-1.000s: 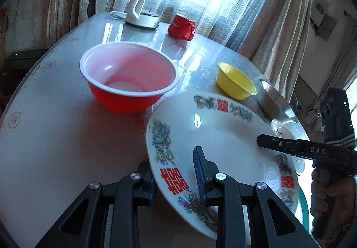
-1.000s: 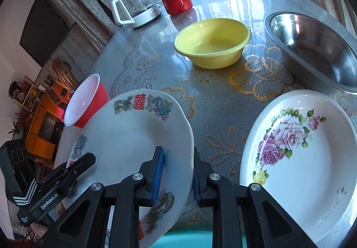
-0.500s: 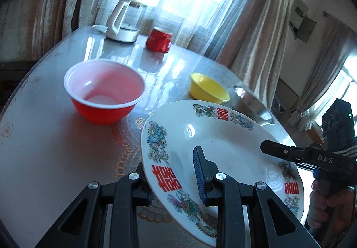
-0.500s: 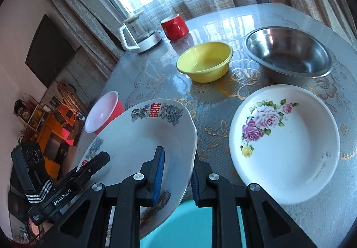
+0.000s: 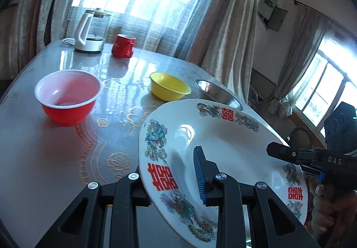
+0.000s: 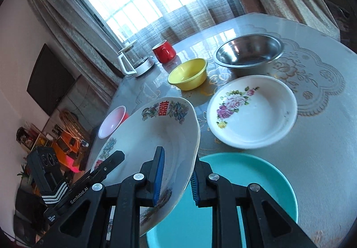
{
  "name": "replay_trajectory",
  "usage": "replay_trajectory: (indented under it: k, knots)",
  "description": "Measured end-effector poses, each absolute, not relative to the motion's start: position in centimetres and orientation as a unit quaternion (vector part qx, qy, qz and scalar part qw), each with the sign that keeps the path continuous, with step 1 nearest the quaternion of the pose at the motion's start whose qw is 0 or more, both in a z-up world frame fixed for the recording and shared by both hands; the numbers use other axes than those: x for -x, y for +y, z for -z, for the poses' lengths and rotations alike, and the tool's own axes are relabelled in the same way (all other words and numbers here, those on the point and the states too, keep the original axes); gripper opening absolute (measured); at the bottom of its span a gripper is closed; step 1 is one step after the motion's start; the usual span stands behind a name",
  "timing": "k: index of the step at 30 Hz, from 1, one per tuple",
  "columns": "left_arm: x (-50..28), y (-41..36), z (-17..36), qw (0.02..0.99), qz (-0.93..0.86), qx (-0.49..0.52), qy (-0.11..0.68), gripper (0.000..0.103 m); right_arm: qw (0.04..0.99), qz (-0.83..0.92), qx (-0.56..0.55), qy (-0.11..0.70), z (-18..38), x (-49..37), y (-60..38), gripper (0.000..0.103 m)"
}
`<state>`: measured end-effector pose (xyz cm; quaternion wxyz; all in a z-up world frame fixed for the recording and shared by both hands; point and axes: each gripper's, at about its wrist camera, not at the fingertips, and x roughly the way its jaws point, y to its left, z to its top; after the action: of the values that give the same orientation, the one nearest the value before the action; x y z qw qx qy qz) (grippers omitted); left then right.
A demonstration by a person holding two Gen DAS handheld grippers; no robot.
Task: Organize plates and bowls
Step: 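Lift the held plate with the left gripper and carry it over the teal plate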
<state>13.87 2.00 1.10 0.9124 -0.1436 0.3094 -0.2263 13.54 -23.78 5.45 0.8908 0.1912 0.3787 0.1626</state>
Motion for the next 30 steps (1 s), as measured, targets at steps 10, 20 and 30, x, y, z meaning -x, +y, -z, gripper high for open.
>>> replay_trajectory:
  k: [10, 20, 30]
  knots:
    - [-12.5, -1.2, -0.9, 0.901, 0.273, 0.104, 0.320, 0.032, 0.900, -0.125, -0.205, 0.365, -5.1, -8.5, -25.9, 0.021]
    - [-11.3, -4.9, 0.1, 0.875, 0.325, 0.057, 0.355, 0.032, 0.890, -0.095, -0.241, 0.376, -2.9, -4.8, -28.8, 0.021]
    - [-11.7, -6.7, 1.4, 0.848, 0.344, 0.047, 0.401, 0.032, 0.884, -0.080, -0.254, 0.384, -1.5, -4.1, -30.3, 0.021]
